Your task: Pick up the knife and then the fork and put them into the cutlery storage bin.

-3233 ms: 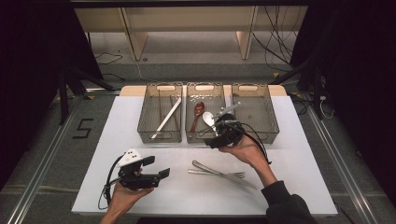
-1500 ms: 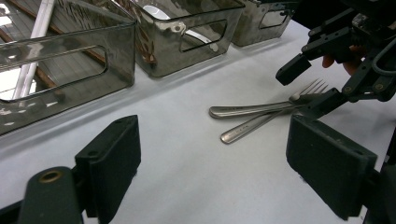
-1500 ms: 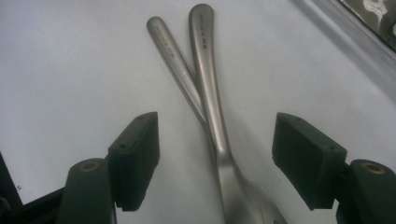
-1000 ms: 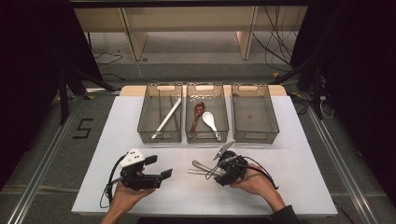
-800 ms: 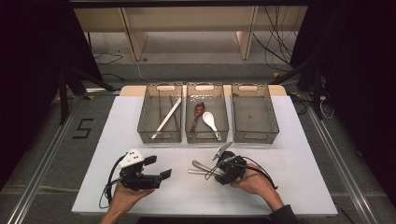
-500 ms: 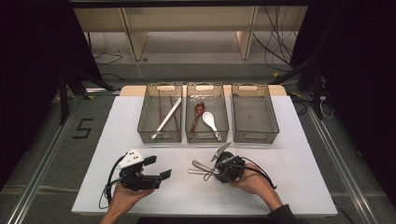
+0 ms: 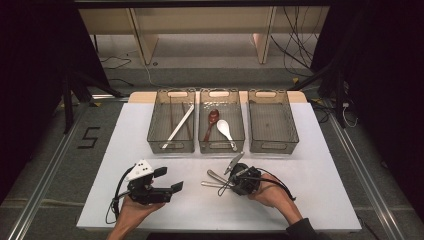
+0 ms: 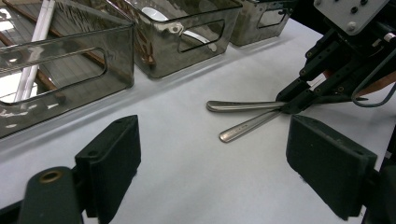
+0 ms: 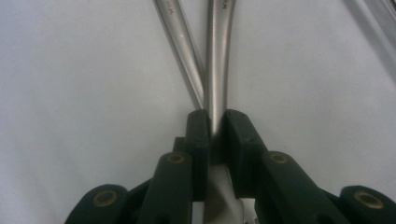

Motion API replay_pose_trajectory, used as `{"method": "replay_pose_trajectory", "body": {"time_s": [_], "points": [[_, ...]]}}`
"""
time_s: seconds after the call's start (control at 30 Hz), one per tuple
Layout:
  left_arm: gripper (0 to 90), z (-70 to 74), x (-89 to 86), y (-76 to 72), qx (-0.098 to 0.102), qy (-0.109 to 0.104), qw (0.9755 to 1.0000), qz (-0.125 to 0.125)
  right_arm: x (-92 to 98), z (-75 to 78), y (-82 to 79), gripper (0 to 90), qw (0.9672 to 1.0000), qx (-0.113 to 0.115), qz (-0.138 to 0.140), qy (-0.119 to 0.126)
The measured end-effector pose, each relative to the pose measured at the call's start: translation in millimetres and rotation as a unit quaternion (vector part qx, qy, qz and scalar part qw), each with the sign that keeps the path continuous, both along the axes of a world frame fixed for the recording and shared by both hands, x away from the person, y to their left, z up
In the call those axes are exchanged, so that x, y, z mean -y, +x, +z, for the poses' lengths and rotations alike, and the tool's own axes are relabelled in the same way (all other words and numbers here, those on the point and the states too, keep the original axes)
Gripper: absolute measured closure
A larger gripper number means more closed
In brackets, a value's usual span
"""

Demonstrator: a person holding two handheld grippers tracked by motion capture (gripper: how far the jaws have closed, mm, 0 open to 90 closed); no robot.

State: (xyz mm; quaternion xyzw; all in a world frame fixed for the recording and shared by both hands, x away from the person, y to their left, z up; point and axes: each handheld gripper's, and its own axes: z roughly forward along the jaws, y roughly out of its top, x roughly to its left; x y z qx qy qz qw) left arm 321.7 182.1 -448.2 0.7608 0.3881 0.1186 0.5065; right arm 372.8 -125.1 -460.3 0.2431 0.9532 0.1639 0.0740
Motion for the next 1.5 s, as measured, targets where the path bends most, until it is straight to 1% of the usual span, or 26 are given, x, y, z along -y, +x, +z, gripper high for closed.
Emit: {"method": "replay_pose_trajectory", "body": {"time_s": [0.17,0.2,0.4,0.5,0.53,0.6,0.63,0.8,0.93,1.03,1.07,1.2,1.23,1.27,1.3,1.33,1.37,1.4,1.43,1.47,1.5], "points": [[17.5,0.0,-0.6,-0.2,0.0,0.0,1.0,0.001,-0.3,1.5,0.0,80.4,1.0,0.0,-0.001,-0.001],[17.5,0.0,-0.8,-0.2,0.0,0.001,1.0,0.001,0.3,1.1,1.0,80.4,1.0,0.005,0.005,0.0],[17.5,0.0,-0.8,-0.4,0.0,0.002,1.0,0.001,1.2,4.2,1.3,80.5,1.0,0.001,-0.009,0.005],[17.5,0.0,-0.7,-0.4,0.0,0.001,1.0,0.002,2.7,6.2,1.8,80.6,0.9999,0.006,-0.007,0.007],[17.5,0.0,-0.7,-0.3,0.0,0.001,1.0,0.002,2.7,7.1,1.4,80.6,0.9998,0.005,-0.014,0.012],[17.5,0.0,-0.5,-0.4,0.0,0.001,1.0,0.002,3.7,8.2,1.7,80.7,0.9999,0.002,-0.01,0.009],[17.5,0.0,-0.5,-0.4,0.0,0.001,1.0,0.002,3.8,8.5,1.6,80.7,0.9999,0.003,-0.012,0.01],[17.5,0.0,-0.8,-0.4,0.0,0.002,1.0,0.002,5.9,10.6,2.9,80.8,0.9996,0.001,-0.02,0.018],[17.5,0.0,-1.1,-0.4,0.0,0.003,1.0,0.002,8.7,14.6,4.1,80.9,0.999,0.007,-0.028,0.035],[17.5,0.0,-1.4,-0.3,0.0,0.003,1.0,0.003,13.0,21.8,5.2,81.0,0.9984,0.011,-0.031,0.046],[17.5,0.0,-1.4,-0.3,0.0,0.003,1.0,0.003,15.4,25.5,5.7,81.5,0.9977,0.015,-0.035,0.056],[17.5,-0.1,-1.3,-0.2,0.0,0.003,1.0,0.003,22.4,36.3,8.0,83.1,0.9959,0.019,-0.048,0.075],[17.5,-0.1,-1.2,-0.2,0.0,0.003,1.0,0.003,23.9,37.8,8.4,83.2,0.9957,0.023,-0.049,0.075],[17.5,-0.1,-1.0,-0.2,0.0,0.002,1.0,0.004,25.4,38.6,9.2,83.1,0.9953,0.022,-0.053,0.078],[17.5,-0.1,-0.8,-0.2,-0.001,0.001,1.0,0.004,26.2,38.4,10.1,83.2,0.9955,0.013,-0.054,0.077],[17.5,-0.1,-0.6,-0.2,-0.001,0.002,1.0,0.004,26.3,37.2,10.6,83.3,0.9957,0.016,-0.054,0.074],[17.5,0.0,-0.6,-0.3,0.0,0.001,1.0,0.004,25.8,36.7,9.9,83.3,0.9951,0.032,-0.061,0.071],[17.5,0.1,-0.7,-0.2,0.0,0.001,1.0,0.004,26.0,37.0,10.2,83.3,0.9951,0.031,-0.061,0.071],[17.5,0.0,-0.9,-0.2,0.0,0.001,1.0,0.004,26.4,37.7,11.0,83.3,0.9956,0.018,-0.055,0.073],[17.5,-0.1,-0.9,-0.1,-0.001,0.002,1.0,0.005,26.3,38.3,10.3,83.3,0.9951,0.023,-0.058,0.076],[17.5,-0.2,-1.0,0.1,-0.001,0.001,1.0,0.005,26.2,38.9,10.6,83.3,0.9953,0.025,-0.058,0.074]]}}
